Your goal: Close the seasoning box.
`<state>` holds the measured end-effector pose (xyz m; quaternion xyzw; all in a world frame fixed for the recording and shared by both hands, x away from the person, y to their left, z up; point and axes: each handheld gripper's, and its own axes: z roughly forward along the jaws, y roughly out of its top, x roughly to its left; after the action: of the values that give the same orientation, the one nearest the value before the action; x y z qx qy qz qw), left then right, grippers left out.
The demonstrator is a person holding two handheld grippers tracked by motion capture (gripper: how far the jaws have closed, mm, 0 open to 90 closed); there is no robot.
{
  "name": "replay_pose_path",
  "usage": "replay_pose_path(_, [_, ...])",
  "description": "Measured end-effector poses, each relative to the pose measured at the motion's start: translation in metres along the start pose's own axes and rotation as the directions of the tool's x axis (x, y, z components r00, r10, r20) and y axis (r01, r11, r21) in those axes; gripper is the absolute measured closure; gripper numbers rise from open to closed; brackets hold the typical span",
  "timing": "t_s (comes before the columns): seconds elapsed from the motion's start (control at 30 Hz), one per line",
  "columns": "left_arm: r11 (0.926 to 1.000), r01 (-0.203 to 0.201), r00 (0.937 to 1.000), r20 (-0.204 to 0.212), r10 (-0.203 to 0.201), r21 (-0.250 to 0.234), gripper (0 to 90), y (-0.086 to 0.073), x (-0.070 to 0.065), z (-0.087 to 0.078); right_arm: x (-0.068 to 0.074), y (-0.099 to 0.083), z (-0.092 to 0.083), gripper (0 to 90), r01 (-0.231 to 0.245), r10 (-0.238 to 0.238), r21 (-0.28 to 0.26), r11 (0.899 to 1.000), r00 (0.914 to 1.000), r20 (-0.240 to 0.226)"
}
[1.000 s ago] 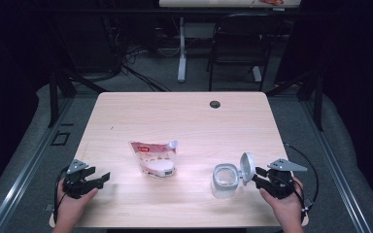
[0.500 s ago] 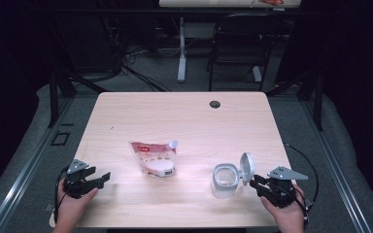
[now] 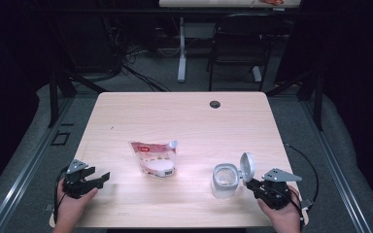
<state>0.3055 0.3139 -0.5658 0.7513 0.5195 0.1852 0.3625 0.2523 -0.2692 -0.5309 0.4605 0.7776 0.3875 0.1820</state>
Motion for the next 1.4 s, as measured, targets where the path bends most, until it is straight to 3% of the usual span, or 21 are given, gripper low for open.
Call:
replay_pose_path(0.57, [1.0, -0.004, 1.0, -0.004, 0.004, -0.002, 32.1, 0.001, 0.0, 0.0, 0.0, 0.005, 0.009, 82.6, 0.009, -0.008, -0.026, 1.0, 0.9995, 0.031])
replay_pose_path(1.4, [1.0, -0.008, 1.0, -0.003, 0.008, 0.006, 32.2, 0.0, -0.001, 0.002, -0.013, 0.033, 0.044, 80.5, -0.028, 0.028, -0.053, 0.998, 0.9996, 0.003])
